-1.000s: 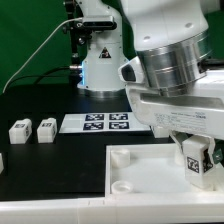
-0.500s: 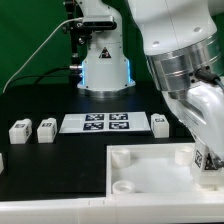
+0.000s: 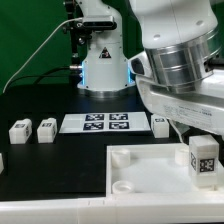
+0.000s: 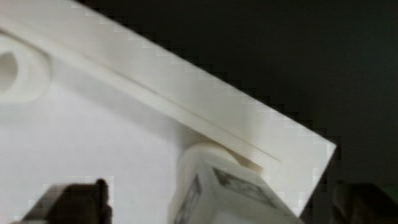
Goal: Assemble one leg
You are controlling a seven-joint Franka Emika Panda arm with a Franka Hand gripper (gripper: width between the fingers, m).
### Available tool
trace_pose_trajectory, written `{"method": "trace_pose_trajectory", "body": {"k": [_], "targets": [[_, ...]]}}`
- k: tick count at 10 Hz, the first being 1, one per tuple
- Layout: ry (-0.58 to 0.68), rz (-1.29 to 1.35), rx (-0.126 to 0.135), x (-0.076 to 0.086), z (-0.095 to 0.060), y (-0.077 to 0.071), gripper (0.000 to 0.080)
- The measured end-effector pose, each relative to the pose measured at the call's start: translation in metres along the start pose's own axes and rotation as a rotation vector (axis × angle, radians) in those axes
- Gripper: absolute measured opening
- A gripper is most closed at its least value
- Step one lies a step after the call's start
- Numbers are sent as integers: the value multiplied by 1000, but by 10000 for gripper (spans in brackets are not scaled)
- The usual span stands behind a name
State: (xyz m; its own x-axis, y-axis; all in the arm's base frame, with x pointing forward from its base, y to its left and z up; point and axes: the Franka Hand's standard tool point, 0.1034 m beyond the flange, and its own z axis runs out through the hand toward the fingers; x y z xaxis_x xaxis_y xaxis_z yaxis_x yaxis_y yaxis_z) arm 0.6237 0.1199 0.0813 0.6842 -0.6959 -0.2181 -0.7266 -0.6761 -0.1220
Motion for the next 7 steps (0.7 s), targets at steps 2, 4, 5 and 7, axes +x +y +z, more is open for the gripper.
{"method": "trace_pose_trajectory", "body": {"k": [2, 4, 5, 7], "targets": [[8, -244, -8, 2, 1, 1, 648], [9, -454, -12, 3, 0, 2, 649], [10, -566, -16, 3, 0, 3, 649], [71, -854, -51, 8, 0, -3, 649]]}}
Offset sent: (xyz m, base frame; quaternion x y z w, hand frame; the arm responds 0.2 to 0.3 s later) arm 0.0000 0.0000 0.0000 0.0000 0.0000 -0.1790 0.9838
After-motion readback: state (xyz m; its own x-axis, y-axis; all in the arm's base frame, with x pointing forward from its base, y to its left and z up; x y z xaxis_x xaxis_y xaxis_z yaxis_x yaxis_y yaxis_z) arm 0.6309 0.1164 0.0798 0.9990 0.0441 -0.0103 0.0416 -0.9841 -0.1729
